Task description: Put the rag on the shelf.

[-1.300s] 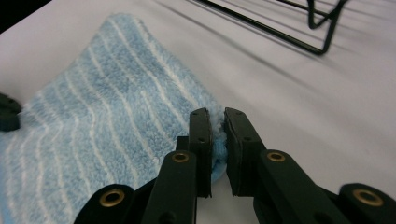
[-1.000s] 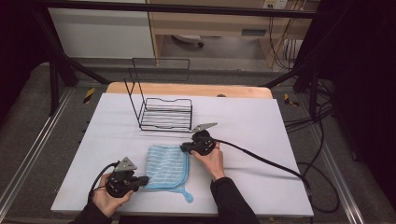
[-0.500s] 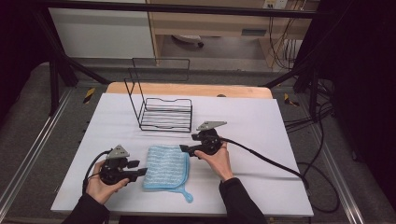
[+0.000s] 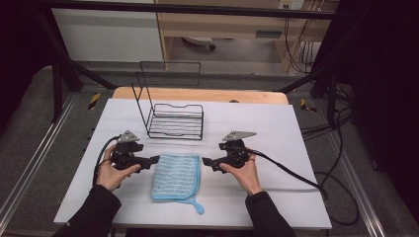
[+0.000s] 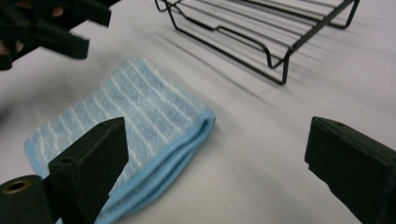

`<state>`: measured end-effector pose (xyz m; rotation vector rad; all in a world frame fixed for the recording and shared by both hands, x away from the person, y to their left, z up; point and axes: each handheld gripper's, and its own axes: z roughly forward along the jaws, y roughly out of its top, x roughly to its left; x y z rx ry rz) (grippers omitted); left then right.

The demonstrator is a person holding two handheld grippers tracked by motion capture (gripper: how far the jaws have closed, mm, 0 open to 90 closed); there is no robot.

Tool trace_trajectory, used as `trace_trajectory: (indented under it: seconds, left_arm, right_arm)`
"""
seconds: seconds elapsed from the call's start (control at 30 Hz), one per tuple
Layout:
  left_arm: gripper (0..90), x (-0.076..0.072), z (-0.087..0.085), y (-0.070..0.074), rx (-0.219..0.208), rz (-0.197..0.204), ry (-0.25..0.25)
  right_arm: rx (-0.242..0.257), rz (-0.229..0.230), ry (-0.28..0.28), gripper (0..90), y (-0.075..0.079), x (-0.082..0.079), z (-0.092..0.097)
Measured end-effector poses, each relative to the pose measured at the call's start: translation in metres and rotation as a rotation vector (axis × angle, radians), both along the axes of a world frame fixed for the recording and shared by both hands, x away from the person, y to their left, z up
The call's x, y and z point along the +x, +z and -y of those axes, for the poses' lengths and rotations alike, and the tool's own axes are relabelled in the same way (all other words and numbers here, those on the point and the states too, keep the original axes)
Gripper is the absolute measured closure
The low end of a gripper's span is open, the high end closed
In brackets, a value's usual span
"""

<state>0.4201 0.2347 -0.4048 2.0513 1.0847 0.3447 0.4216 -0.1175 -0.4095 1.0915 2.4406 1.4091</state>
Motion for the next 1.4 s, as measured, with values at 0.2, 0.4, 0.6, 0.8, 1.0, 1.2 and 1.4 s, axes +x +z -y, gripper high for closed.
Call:
trace_trajectory:
  seconds: [0.2,0.4,0.6,0.8,1.0,1.2,1.4]
  left_arm:
    - [23.2,0.017,0.011,-0.011,0.019,-0.054,0.022]
    - [43.9,0.025,0.015,-0.023,0.025,-0.125,0.008]
    - [60.9,0.021,0.017,-0.030,0.004,-0.157,-0.013]
    - [71.9,0.020,0.017,-0.034,-0.016,-0.187,-0.017]
    - [77.9,0.017,0.021,-0.035,-0.005,-0.179,-0.015]
    - [79.8,0.017,0.019,-0.037,-0.024,-0.182,-0.016]
    - [80.1,0.016,0.019,-0.039,-0.030,-0.167,-0.020]
  right_arm:
    - [0.011,-0.002,-0.008,4.1,-0.003,-0.014,0.011]
    - [-0.009,-0.007,-0.014,3.7,-0.019,-0.024,0.015]
    - [-0.011,-0.011,-0.025,3.3,-0.019,-0.023,0.018]
    - [-0.005,-0.006,-0.047,3.4,-0.018,-0.023,0.018]
    - [-0.010,0.006,-0.055,2.6,-0.014,-0.020,0.013]
    - [0.003,0.026,-0.070,1.4,-0.008,-0.010,-0.004]
    - [-0.059,-0.005,-0.092,7.7,-0.021,0.009,-0.034]
